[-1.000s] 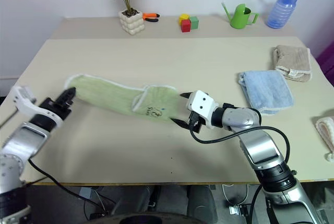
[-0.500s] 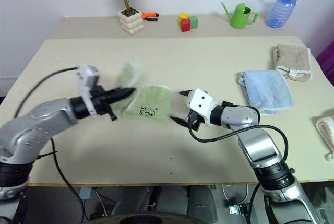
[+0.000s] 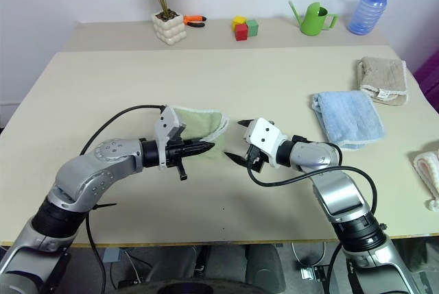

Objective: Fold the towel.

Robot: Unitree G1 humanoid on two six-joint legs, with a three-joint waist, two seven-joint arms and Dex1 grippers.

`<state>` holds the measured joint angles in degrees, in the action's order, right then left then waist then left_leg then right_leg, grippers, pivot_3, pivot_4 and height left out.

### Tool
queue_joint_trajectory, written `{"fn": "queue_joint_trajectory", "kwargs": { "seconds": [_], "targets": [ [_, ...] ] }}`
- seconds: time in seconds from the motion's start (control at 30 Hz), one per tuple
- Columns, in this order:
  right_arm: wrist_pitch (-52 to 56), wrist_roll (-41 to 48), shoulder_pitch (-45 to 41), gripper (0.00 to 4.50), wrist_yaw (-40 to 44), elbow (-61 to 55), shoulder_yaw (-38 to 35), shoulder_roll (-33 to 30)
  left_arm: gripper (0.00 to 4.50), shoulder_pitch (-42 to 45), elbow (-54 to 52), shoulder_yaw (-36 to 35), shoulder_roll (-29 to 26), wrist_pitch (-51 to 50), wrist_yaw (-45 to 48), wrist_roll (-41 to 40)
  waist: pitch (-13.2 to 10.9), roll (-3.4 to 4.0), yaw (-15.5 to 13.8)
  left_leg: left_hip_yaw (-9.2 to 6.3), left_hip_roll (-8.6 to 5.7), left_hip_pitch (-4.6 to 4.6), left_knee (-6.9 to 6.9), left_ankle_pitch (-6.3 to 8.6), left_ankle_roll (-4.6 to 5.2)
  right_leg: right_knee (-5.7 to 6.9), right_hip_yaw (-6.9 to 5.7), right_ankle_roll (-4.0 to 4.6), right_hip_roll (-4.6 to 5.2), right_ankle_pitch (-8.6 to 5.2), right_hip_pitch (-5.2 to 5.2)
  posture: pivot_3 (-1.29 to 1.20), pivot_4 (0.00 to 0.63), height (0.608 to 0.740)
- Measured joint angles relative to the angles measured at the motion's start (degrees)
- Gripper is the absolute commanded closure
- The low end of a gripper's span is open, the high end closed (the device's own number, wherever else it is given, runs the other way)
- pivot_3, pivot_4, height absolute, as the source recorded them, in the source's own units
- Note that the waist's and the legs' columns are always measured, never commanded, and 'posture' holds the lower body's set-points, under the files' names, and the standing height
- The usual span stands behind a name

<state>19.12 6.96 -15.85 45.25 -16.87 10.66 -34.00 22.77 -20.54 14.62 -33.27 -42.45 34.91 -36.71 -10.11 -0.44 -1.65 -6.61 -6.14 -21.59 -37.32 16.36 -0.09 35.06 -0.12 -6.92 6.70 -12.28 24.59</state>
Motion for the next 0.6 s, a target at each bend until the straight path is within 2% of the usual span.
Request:
{"fn": "queue_joint_trajectory", "kwargs": {
  "seconds": [0.13, 0.27, 0.3, 0.37, 0.43, 0.53, 0.57, 0.6],
  "targets": [
    [-0.1, -0.06, -0.03, 0.0, 0.06, 0.06, 0.0, -0.26, 1.19, -0.86, -0.6, -2.87, -0.44, -1.03, 0.55, -0.23, 0.0, 0.0, 0.27, 0.0, 0.0, 0.01, 0.0, 0.0, -0.01, 0.0, 0.0, 0.0, 0.0, 0.0, 0.0, 0.0, 0.15, 0.732],
    [-0.36, 0.05, -0.11, 0.0, 0.44, 0.35, -0.39, -1.0, 1.19, -2.69, -1.82, -8.67, -1.96, -1.19, 1.6, -1.87, -0.01, -0.01, 0.88, -0.02, 0.0, 0.0, 0.01, -0.01, -0.01, 0.0, 0.0, 0.0, 0.0, 0.0, 0.0, 0.0, 0.15, 0.732],
    [-0.36, 0.16, -0.12, 0.26, 0.68, 0.38, -0.66, -1.26, 1.15, -2.93, -2.19, -10.63, -2.47, -1.19, 1.83, -2.63, -0.01, -0.01, 0.9, -0.02, 0.0, 0.01, 0.01, -0.01, -0.01, 0.0, 0.0, 0.0, 0.0, 0.0, 0.0, 0.0, 0.15, 0.732],
    [-0.25, 0.67, -0.13, 0.84, 1.03, 0.5, -1.68, -1.64, 1.71, -2.95, -2.43, -14.94, -2.56, -1.14, 1.38, -3.73, -0.01, -0.01, 0.9, -0.02, 0.0, 0.01, 0.01, -0.01, -0.02, 0.0, -0.01, 0.0, 0.0, 0.0, 0.0, 0.0, 0.15, 0.732],
    [0.24, 1.29, -0.49, 1.71, 1.17, 0.86, -2.86, -1.89, 2.37, -2.7, -1.6, -18.62, -1.86, -0.96, -0.57, -4.22, -0.01, -0.01, 0.89, -0.02, 0.0, 0.03, 0.01, -0.01, -0.02, 0.01, 0.0, 0.0, 0.0, 0.0, -0.01, 0.0, 0.15, 0.732],
    [2.04, 3.43, -3.14, 3.38, 0.6, 1.38, -4.81, -0.41, 3.98, -1.61, 2.52, -21.25, -1.4, 0.41, -4.45, -0.95, -0.01, -0.01, 0.92, -0.02, 0.0, 0.05, 0.03, -0.04, -0.06, 0.02, 0.0, 0.0, -0.01, 0.01, -0.01, 0.0, 0.15, 0.732],
    [2.67, 4.18, -4.24, 3.8, 0.15, 1.38, -5.26, 0.6, 4.0, -1.52, 3.54, -21.04, -1.32, 0.8, -5.25, 0.47, -0.01, -0.02, 1.0, -0.02, 0.0, 0.06, 0.04, -0.07, -0.13, 0.02, 0.0, 0.0, -0.01, 0.01, -0.01, 0.0, 0.15, 0.732],
    [3.43, 4.95, -5.37, 4.42, -0.28, 1.35, -5.45, 1.68, 4.0, -1.59, 4.3, -20.41, -1.27, 1.16, -5.43, 1.91, -0.01, -0.02, 1.02, -0.02, 0.0, 0.06, 0.06, -0.13, -0.23, 0.02, 0.0, 0.0, -0.01, 0.01, -0.01, 0.0, 0.15, 0.732]
  ]
}}
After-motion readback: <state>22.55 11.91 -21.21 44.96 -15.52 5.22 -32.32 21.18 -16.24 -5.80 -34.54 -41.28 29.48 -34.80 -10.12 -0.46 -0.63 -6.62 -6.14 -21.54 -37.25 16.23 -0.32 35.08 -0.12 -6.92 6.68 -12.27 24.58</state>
